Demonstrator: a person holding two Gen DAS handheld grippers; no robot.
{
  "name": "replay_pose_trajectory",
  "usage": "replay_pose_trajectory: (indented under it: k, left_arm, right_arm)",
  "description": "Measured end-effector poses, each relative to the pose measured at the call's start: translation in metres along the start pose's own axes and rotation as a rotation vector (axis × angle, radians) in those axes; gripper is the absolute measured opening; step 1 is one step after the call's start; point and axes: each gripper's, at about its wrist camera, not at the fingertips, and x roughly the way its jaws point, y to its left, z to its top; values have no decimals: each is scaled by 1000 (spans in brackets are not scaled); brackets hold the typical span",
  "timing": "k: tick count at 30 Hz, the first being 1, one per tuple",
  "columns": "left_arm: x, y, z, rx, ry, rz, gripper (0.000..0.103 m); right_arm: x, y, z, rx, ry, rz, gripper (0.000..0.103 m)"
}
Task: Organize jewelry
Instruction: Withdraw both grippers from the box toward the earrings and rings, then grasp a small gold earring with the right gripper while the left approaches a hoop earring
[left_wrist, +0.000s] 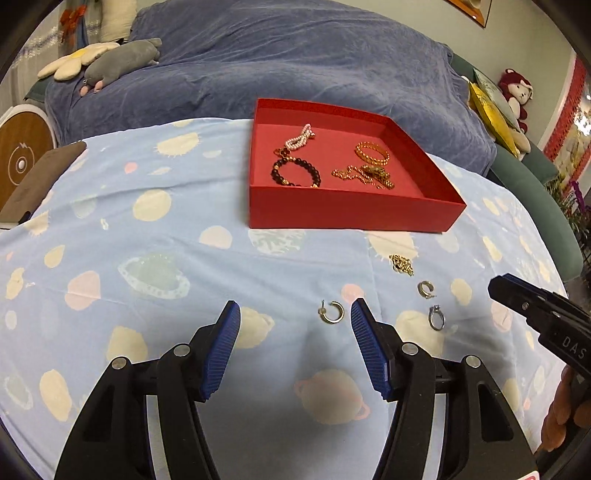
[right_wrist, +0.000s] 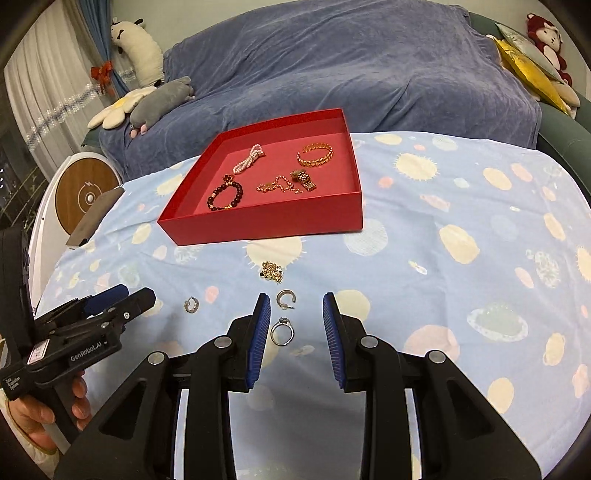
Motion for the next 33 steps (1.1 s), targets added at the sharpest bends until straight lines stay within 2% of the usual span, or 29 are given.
replay_pose_trajectory:
  k: [7,13,22,26,27,33]
  left_arm:
    - [4,-6,0,2,15,-13,61]
    - [3,10,-2,-27,24,-4,63]
    - [0,24,-6,-48,32,-10,63]
    - [-1,25,-6,-51,32,-14,63]
    - [-1,25,-6,-53,32,-16,63]
    - [0,13,-5,-37,33,-28,63]
  right_arm:
    - [34,22,10,-55,22,10,29]
    - [67,36,13,-100,61,5,29]
    - [92,39,18,-137,90,-35,28]
    - [91,40,17,-164,87,-41,13]
    - [88,40,17,-161,81,-34,7]
    - [63,34,27,-142,32,-6,4]
